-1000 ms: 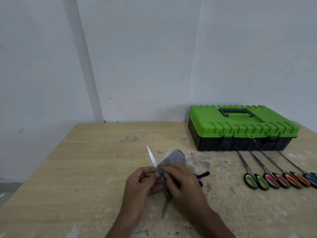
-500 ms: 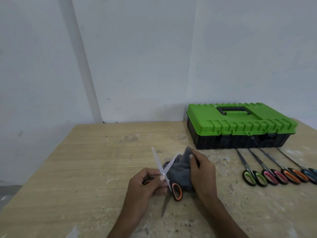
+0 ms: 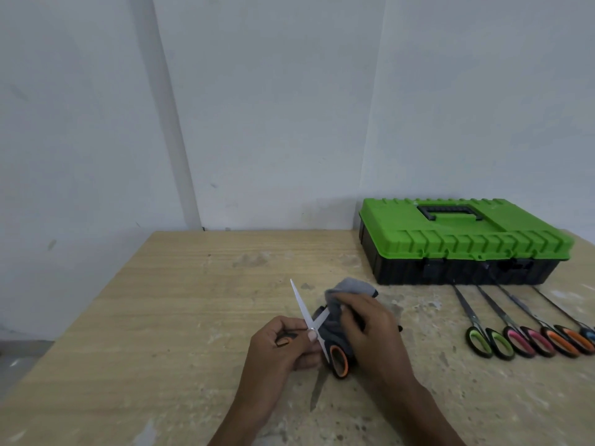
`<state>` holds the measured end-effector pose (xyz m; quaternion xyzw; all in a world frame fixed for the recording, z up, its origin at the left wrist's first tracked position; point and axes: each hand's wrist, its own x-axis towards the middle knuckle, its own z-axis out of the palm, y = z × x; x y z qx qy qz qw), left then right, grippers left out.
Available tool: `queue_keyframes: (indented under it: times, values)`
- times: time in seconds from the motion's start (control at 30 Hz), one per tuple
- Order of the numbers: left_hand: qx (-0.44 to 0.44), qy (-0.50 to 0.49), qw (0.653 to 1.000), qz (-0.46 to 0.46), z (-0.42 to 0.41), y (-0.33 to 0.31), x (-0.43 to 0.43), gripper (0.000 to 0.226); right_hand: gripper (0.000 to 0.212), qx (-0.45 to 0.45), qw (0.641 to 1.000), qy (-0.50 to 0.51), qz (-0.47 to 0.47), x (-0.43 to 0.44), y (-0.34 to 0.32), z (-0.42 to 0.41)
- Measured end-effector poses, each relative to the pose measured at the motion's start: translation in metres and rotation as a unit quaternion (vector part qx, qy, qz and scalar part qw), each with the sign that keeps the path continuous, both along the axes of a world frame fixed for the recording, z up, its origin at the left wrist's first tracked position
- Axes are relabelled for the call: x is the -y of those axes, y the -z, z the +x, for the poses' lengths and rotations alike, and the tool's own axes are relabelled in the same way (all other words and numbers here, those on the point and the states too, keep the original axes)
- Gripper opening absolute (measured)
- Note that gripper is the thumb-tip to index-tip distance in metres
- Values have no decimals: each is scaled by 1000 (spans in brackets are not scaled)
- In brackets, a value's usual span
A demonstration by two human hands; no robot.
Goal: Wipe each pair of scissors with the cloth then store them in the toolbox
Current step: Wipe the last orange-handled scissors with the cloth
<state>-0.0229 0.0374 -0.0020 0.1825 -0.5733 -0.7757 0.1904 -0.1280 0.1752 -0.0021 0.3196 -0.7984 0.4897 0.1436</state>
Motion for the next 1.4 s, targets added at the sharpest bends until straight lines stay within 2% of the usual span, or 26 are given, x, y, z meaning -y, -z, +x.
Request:
queue_keyframes:
  times: [0.17, 0.27, 0.33, 0.4, 0.47, 0.57, 0.63, 0.67, 0.9, 1.17, 1.23, 1.33, 1.4]
  values:
    - [-8, -5, 1000, 26, 1, -4, 3, 9, 27, 75, 971, 156, -166, -16, -10, -16]
    - [-9, -8, 999, 46, 1, -5, 4, 11, 24, 47, 947, 198, -248, -33, -16, -23]
    - [-12, -12, 998, 52, 1, -4, 6, 14, 26, -6, 947, 186, -262, -39, -21, -20]
    - [-15, -14, 999, 44, 1, -2, 6, 14, 29, -71, 956, 154, -238, -36, -24, -11]
    - [-11, -7, 1000, 20, 0, -1, 4, 11, 29, -96, 972, 98, -193, -27, -21, 1]
    - [-1, 12, 1000, -12, -2, 2, 1, 10, 28, -81, 995, -37, -54, -3, -8, 20]
    - [3, 16, 999, -36, -3, 3, 3, 10, 30, -119, 989, -73, 41, 12, 5, 26]
    - [5, 17, 999, -46, -2, 4, 5, 9, 31, -130, 987, -73, 58, 17, 8, 26]
    - [7, 42, 996, -81, -3, 5, 0, 9, 29, -179, 980, -4, 81, 16, 11, 16]
    - [20, 55, 994, -94, -1, 1, -2, 8, 27, -177, 976, 66, 111, 33, -1, 6]
    - [19, 56, 993, -100, -1, 0, -2, 8, 28, -160, 980, 78, 92, 32, -4, 5]
    - [18, 58, 993, -105, -2, 1, -4, 9, 29, -122, 987, 106, 10, 23, -5, -4]
    - [18, 47, 995, -88, -3, 1, -5, 10, 29, -142, 985, 100, -2, 17, -2, -4]
